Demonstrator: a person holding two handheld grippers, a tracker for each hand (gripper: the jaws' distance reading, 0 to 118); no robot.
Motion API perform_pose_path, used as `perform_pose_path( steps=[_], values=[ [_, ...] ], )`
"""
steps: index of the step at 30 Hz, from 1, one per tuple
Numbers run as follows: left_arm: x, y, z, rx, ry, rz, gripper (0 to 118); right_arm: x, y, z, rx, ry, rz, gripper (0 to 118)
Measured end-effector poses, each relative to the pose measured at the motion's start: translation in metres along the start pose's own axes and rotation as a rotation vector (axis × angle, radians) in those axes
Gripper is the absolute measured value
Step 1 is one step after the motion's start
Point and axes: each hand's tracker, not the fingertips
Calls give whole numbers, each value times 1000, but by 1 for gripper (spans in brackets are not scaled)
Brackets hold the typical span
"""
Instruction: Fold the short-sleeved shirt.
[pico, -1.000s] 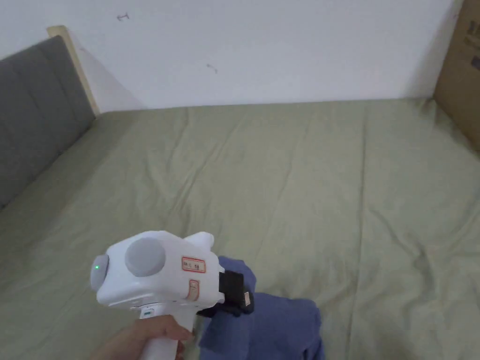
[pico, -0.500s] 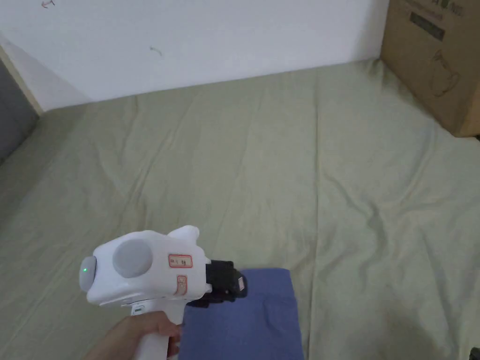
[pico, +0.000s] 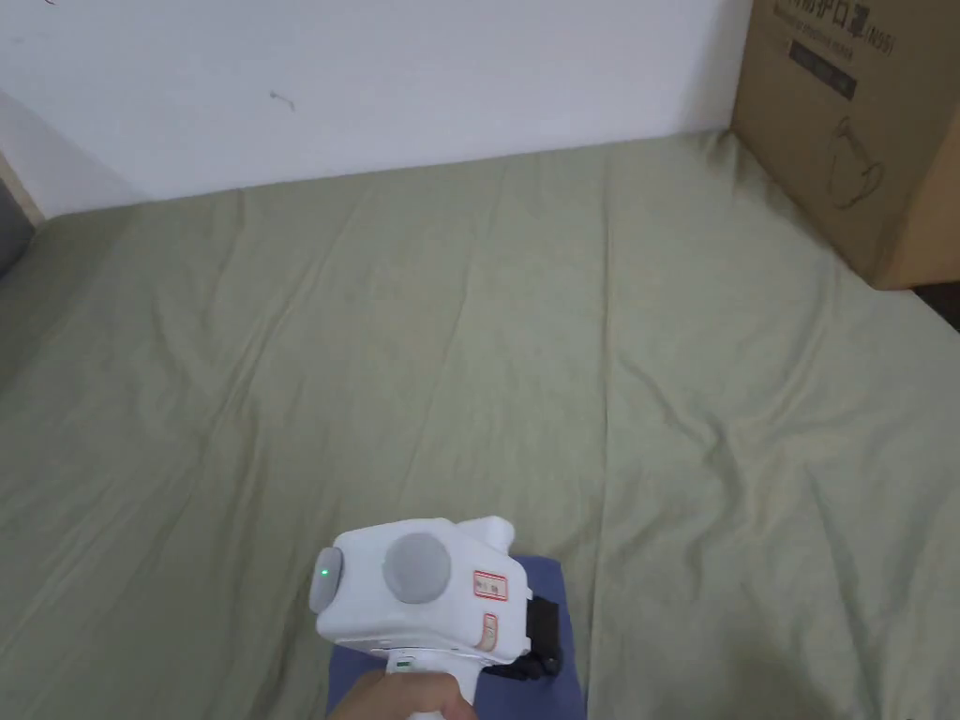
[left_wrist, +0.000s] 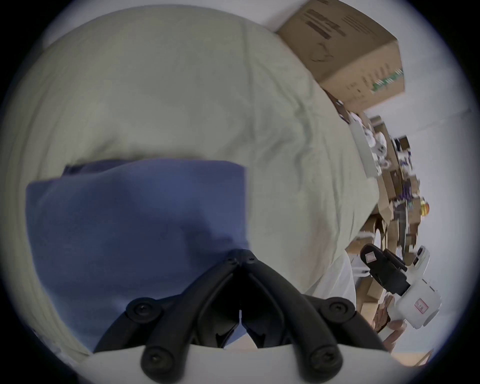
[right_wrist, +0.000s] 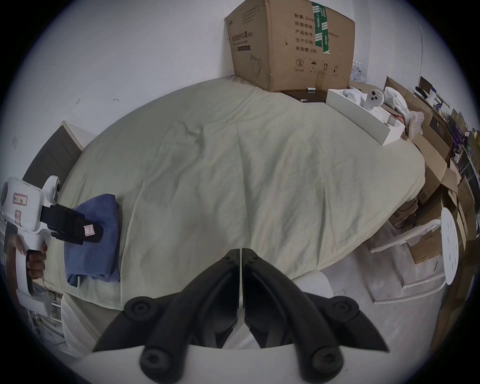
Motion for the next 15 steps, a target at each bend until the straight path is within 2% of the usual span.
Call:
perform_pose_path(
  steps=[4,8,12,15],
  values=[
    [3,-6,-7,-32,-137,39,0,-15,5,4,-7,13,44,2],
    [-19,-21,24,42,-132,37,0,-43,19,12,23,65,142,2],
    [-74,-46,82,171,-142,120,0,-89,38,12,47,165,232,2],
    [-119,-73,119,246,-123,184,0,-132,52,5,19,324,262,2]
  ],
)
